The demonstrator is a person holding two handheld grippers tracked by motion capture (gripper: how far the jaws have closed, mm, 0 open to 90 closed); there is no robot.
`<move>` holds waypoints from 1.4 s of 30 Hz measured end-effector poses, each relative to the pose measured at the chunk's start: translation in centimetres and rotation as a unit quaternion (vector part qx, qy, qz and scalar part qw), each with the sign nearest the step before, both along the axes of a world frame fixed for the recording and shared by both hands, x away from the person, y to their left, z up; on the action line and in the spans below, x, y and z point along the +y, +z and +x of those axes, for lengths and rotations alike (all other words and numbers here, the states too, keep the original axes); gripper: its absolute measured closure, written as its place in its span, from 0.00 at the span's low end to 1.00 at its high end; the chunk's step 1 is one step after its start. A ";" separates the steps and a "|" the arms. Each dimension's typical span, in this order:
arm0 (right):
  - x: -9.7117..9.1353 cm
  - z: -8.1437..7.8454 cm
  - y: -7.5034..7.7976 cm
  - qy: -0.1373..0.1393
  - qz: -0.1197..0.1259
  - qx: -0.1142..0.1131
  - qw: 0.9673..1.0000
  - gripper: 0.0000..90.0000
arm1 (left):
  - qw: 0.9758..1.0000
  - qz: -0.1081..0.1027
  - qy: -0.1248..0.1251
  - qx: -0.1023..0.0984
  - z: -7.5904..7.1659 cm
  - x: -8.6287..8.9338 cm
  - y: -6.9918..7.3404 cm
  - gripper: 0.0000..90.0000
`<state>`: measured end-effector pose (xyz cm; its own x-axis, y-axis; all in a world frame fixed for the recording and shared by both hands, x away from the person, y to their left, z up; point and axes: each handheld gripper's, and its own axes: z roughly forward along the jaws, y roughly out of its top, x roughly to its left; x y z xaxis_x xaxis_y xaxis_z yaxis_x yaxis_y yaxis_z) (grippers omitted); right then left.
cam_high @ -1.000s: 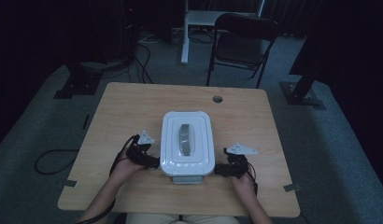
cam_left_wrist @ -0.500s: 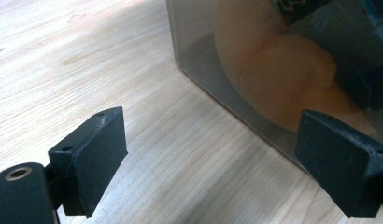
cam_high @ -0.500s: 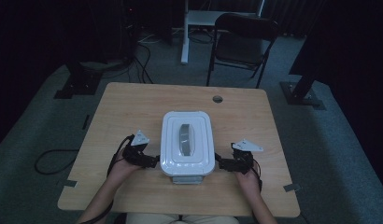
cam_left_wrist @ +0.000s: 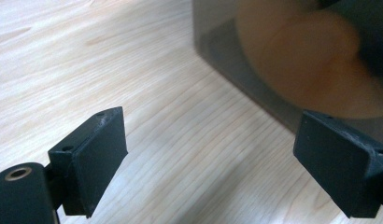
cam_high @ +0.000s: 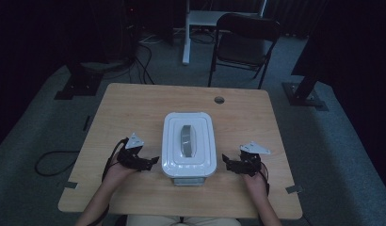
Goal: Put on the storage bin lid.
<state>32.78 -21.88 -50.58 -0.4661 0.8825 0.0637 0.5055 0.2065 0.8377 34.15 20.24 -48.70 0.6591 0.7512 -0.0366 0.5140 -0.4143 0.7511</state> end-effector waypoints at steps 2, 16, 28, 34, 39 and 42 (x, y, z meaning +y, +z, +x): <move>-0.3 0.0 -0.1 -0.004 -0.001 0.002 1.000 0.14 | 1.000 0.000 0.006 0.003 -0.1 0.4 -0.1 0.12; -2.7 -0.3 -0.3 -0.043 -0.008 0.007 0.999 0.14 | 0.999 0.011 0.048 0.018 -1.1 3.7 -1.2 0.12; -5.3 -0.9 -0.7 -0.084 -0.013 0.015 0.996 0.14 | 0.994 0.003 0.104 0.028 -2.4 6.4 -1.6 0.12; -6.5 -1.4 -0.9 -0.102 -0.015 0.014 0.995 0.14 | 0.992 0.012 0.124 0.029 -2.9 7.3 -1.9 0.12; -7.5 -1.6 -1.0 -0.117 -0.010 0.017 0.993 0.14 | 0.989 0.011 0.147 0.024 -3.1 8.2 -1.9 0.12; -8.0 -1.7 -1.1 -0.129 -0.013 0.017 0.991 0.14 | 0.985 0.015 0.168 0.021 -3.2 8.7 -1.8 0.12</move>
